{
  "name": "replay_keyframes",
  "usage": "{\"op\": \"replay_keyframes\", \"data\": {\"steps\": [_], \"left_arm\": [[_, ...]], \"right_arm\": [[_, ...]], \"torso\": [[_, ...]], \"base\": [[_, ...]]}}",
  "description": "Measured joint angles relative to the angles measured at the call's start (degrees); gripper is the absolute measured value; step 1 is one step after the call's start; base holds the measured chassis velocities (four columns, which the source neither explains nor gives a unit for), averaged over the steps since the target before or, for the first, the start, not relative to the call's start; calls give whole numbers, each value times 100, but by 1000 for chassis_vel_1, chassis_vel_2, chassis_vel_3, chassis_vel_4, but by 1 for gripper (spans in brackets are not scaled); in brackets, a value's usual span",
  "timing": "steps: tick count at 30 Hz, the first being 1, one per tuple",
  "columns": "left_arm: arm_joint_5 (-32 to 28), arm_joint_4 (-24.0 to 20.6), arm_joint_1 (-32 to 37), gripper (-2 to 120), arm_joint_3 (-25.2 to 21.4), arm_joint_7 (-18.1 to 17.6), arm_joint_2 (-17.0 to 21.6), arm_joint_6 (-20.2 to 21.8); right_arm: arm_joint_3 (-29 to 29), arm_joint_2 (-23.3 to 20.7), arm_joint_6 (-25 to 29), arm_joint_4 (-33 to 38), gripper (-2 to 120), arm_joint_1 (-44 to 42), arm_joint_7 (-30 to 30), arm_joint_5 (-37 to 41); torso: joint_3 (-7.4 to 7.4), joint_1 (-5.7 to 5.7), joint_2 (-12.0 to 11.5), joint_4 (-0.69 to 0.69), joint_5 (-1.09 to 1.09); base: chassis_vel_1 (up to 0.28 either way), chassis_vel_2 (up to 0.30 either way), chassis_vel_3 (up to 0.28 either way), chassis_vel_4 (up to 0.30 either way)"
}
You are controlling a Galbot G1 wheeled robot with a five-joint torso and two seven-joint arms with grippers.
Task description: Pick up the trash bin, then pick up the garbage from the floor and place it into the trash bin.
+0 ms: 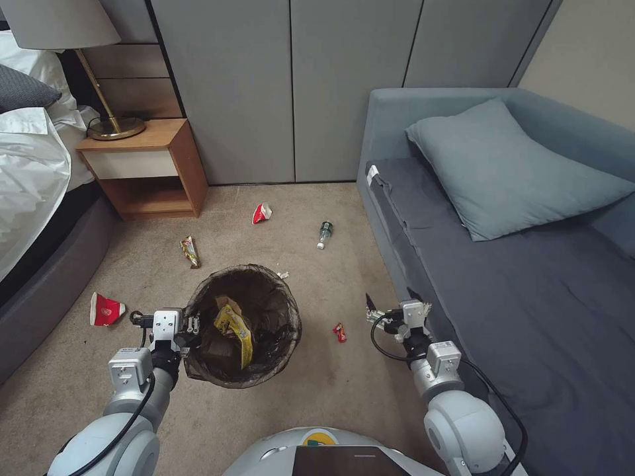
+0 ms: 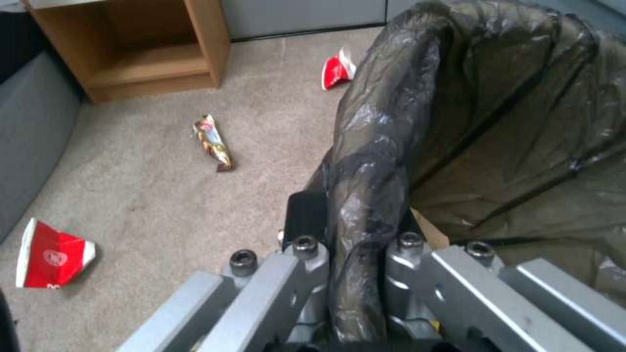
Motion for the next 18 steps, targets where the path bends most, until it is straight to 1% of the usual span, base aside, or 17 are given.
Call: {"op": "replay_keyframes", "data": {"steps": [5, 9, 13, 18], "left_arm": [[0, 0, 10, 5, -5, -1, -5, 15], [4, 0, 21, 5, -2, -2, -5, 21], [9, 0, 29, 5, -2, -7, -7, 31], [25, 0, 49, 5, 10, -16, -47, 34]], "right_arm": [[-80, -136, -37, -203, 100, 152, -40, 121], [-293, -230, -116, -425, 100, 332, -32, 190], [-533, -307, -305, -616, 100, 453, -9, 420], [-767, -356, -350, -861, 100, 617, 40, 480]], "torso": [[0, 0, 0, 0, -1], [0, 0, 0, 1, 0], [0, 0, 0, 0, 0], [0, 0, 0, 0, 0]], "base": [[0, 0, 0, 0], [0, 0, 0, 0], [0, 0, 0, 0], [0, 0, 0, 0]]}}
